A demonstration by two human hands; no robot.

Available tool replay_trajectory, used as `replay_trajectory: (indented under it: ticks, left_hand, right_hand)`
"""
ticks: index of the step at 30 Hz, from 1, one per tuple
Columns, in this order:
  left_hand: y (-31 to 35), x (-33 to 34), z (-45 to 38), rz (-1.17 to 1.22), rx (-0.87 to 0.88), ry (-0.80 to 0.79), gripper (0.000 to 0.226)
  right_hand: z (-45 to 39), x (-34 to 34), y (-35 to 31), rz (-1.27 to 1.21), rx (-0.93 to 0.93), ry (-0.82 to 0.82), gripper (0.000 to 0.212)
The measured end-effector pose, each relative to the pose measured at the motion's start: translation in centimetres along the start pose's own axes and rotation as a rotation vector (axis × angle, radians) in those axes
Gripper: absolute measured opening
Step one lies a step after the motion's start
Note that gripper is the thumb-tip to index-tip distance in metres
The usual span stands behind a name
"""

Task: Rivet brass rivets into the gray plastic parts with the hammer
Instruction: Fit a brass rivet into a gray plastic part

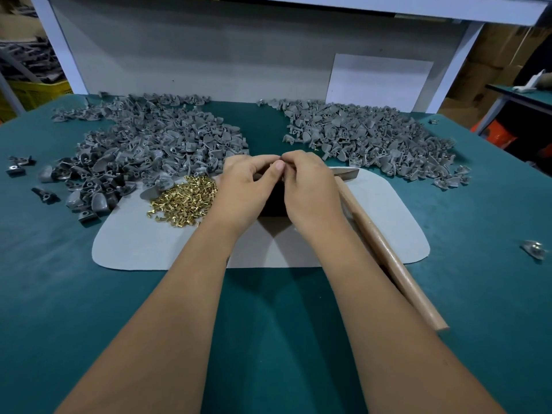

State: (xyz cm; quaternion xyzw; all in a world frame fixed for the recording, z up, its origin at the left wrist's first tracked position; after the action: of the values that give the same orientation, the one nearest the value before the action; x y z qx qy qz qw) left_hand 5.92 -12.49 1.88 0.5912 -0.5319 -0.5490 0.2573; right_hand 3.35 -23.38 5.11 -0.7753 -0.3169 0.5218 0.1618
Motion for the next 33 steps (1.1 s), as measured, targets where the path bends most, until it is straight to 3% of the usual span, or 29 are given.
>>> replay_trajectory:
  ticks: [11, 33]
  left_hand:
    - [-0.5, 0.0, 0.1, -0.083, -0.045, 0.033, 0.029]
    - [0.9, 0.2, 0.1, -0.056, 0.046, -0.045, 0.030]
  right_hand:
    - [0.1, 3.2, -2.2, 0.736, -0.016, -0.138, 0.036]
    - [-0.8, 3.9, -0.8, 0.628, 0.122, -0.095, 0.030]
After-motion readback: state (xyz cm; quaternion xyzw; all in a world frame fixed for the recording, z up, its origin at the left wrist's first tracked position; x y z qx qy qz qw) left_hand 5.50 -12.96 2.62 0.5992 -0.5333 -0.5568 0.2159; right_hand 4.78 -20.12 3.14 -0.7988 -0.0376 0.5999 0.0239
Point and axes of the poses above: each hand's wrist, its own z-axis away from the middle knuckle, its own x-axis out of the palm, y = z × x, the point moved 8 cm from there along -z, towards the middle knuckle, and after that the axes turned 10 degrees about -y, right-handed, at the moved point
